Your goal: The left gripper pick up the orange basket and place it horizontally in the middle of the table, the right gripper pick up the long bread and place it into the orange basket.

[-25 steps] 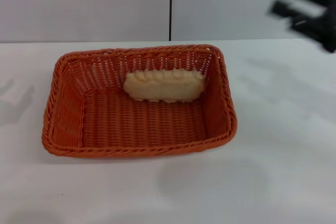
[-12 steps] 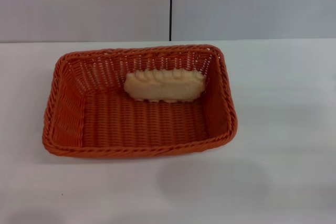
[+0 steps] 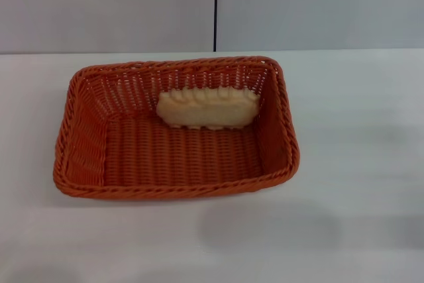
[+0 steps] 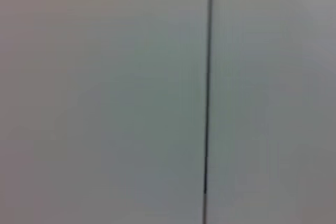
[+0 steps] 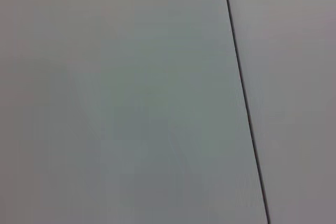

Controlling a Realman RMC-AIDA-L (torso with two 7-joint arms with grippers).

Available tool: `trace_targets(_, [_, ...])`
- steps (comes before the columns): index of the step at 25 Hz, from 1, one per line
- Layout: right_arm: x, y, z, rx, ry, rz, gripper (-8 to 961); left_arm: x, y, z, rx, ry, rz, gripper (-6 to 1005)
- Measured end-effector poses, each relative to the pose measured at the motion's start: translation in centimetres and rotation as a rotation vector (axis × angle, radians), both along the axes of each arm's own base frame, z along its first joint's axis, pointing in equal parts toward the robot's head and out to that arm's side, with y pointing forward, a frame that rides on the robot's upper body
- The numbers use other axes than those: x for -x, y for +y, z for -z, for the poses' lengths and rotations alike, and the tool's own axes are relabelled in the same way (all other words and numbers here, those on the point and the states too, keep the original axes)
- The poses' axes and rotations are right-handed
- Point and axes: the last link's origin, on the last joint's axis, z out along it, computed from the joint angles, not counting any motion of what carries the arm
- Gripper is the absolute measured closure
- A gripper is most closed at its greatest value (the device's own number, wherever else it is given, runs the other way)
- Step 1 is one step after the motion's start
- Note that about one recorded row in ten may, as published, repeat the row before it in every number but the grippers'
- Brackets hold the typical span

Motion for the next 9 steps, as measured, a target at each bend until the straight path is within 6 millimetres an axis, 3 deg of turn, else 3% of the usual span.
trace_targets(4, [0.3,0.4,-0.5,-0.020,-0.008,-0.019,382,-0.3,0.3,0.6,-0.079,-0.069,-0.023,328])
trace_targets(9, [0.1,0.7,-0.1,-0.005,-0.003,0.002,382,-0.9,0.6,1.5,-0.146,0.011,-0.074,304])
